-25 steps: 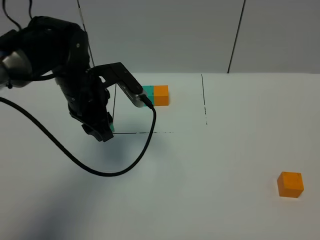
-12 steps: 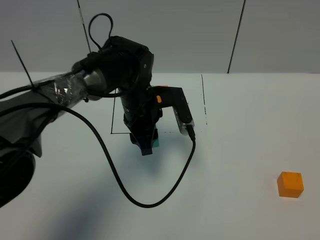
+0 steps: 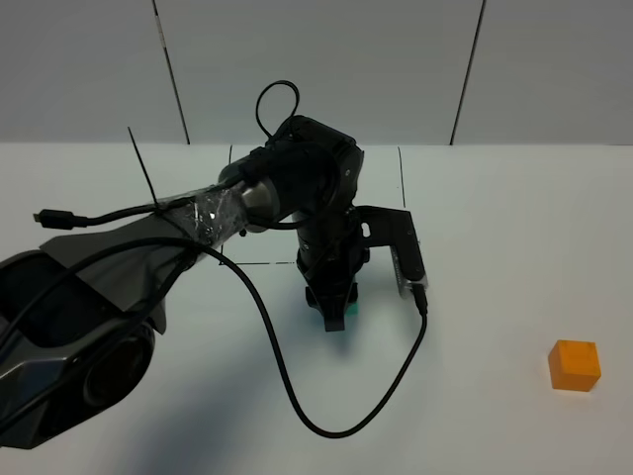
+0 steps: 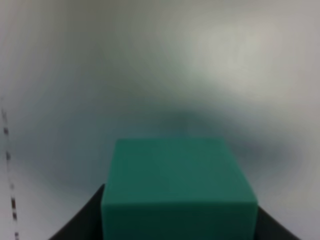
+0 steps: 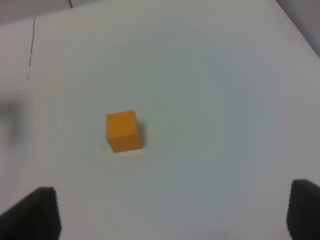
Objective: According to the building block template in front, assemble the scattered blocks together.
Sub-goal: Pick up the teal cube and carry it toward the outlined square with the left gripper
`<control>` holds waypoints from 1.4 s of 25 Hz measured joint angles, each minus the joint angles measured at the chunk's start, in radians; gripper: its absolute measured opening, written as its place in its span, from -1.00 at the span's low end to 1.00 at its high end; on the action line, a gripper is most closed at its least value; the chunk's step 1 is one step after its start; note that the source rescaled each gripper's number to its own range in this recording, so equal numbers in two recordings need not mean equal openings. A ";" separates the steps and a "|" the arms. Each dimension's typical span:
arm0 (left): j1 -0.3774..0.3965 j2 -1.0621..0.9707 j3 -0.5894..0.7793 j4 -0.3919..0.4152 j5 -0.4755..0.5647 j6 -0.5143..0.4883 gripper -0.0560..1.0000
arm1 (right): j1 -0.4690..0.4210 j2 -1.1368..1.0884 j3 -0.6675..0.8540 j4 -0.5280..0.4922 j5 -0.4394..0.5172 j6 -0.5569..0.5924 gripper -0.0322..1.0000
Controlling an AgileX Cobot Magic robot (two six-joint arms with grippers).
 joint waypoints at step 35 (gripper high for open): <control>-0.029 0.111 -0.110 0.075 0.062 0.025 -0.89 | 0.000 0.000 0.000 0.000 0.000 0.000 0.62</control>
